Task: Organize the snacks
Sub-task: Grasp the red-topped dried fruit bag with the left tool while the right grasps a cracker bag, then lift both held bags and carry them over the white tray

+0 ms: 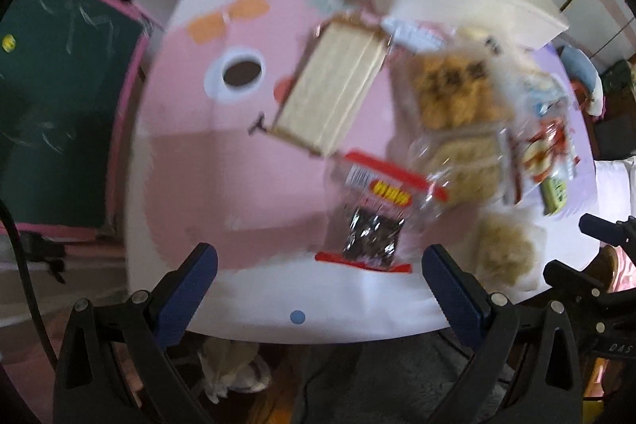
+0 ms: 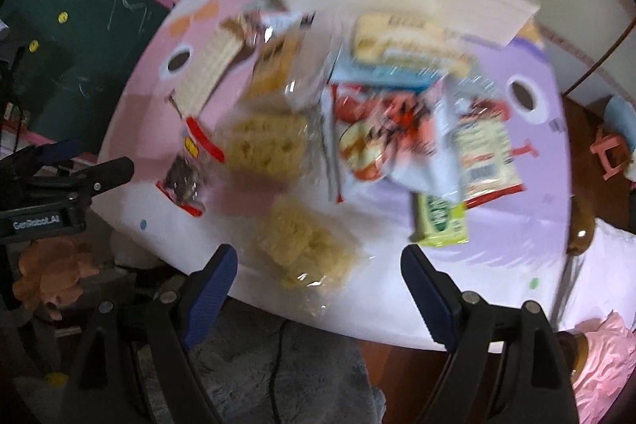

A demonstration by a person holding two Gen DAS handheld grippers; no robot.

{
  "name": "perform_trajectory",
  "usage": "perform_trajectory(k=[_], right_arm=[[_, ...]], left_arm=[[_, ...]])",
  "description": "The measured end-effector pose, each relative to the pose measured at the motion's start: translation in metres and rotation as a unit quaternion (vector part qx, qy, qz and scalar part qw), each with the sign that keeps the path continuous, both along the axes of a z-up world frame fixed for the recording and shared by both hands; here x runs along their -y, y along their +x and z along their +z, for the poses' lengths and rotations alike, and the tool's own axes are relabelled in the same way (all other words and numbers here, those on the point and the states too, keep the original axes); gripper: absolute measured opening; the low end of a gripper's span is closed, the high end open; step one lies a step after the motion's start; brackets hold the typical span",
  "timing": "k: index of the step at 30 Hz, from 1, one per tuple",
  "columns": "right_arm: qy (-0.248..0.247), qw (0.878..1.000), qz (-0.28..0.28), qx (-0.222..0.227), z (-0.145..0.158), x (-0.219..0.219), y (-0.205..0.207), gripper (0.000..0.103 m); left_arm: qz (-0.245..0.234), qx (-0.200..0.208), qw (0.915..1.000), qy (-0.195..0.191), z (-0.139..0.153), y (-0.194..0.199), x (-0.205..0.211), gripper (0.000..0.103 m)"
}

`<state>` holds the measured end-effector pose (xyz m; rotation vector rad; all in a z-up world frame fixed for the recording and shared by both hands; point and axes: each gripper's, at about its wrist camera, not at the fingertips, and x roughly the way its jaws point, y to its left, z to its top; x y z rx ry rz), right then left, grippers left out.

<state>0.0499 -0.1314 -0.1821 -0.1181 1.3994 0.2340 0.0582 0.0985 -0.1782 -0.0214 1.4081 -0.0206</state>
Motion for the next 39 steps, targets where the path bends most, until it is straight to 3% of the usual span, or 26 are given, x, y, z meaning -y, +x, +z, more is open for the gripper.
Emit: perform_trajectory(k=[3, 8, 12, 15, 20, 23, 25, 29, 30, 32, 34, 39], right_arm=[[0.008, 1.0, 0.018, -0.015, -0.018, -0.008, 0.002, 0.084], [-0.018, 0.998, 0.059, -0.022, -0.041, -0.024, 0.005, 0.084], [-0.06, 0.993, 0.099, -0.012, -0.053, -0.036, 0.001, 0.084], [-0.068, 0.99, 0.121, -0.008, -0.059, -0.041, -0.002, 0.084], [-0.085, 0.987, 0.133, -0.039, -0.08, -0.04, -0.006, 0.084], [-0.092, 0.985, 0.139, -0.037, -0.086, -0.039, -0.011, 0.083], [-0.082, 0.987, 0.135, -0.031, -0.086, -0.037, -0.014, 0.079], [-0.069, 0.988, 0.137, -0.007, -0.076, -0.033, -0.019, 0.045], [-0.057, 0.989, 0.134, -0.007, -0.075, -0.031, -0.018, 0.041], [-0.033, 0.992, 0.123, -0.01, -0.063, -0.029, -0.004, 0.037], [-0.012, 0.994, 0.112, -0.008, -0.055, -0.022, -0.002, 0.035], [0.012, 0.993, 0.119, 0.013, -0.032, -0.024, 0.002, 0.034]], left_arm=[[0.014, -0.021, 0.9993, -0.029, -0.024, 0.003, -0.007, 0.102], [-0.004, -0.049, 0.9974, -0.054, -0.057, 0.015, 0.0, 0.102], [-0.014, -0.062, 0.9968, -0.049, -0.078, 0.022, 0.01, 0.101], [-0.022, -0.077, 0.9954, -0.053, -0.093, 0.026, 0.019, 0.091], [-0.043, -0.078, 0.996, -0.01, -0.104, 0.028, 0.04, 0.085], [-0.049, -0.067, 0.9965, 0.008, -0.108, 0.03, 0.05, 0.066], [-0.049, -0.06, 0.9969, 0.009, -0.11, 0.029, 0.057, 0.06], [-0.037, -0.055, 0.9978, 0.008, -0.108, 0.033, 0.061, 0.058], [-0.034, -0.051, 0.9981, 0.007, -0.109, 0.033, 0.061, 0.058], [-0.025, -0.041, 0.9988, 0.005, -0.11, 0.028, 0.065, 0.053], [-0.021, -0.023, 0.9995, 0.002, -0.104, 0.024, 0.068, 0.04], [0.02, -0.029, 0.9994, -0.007, -0.101, 0.02, 0.063, 0.04]])
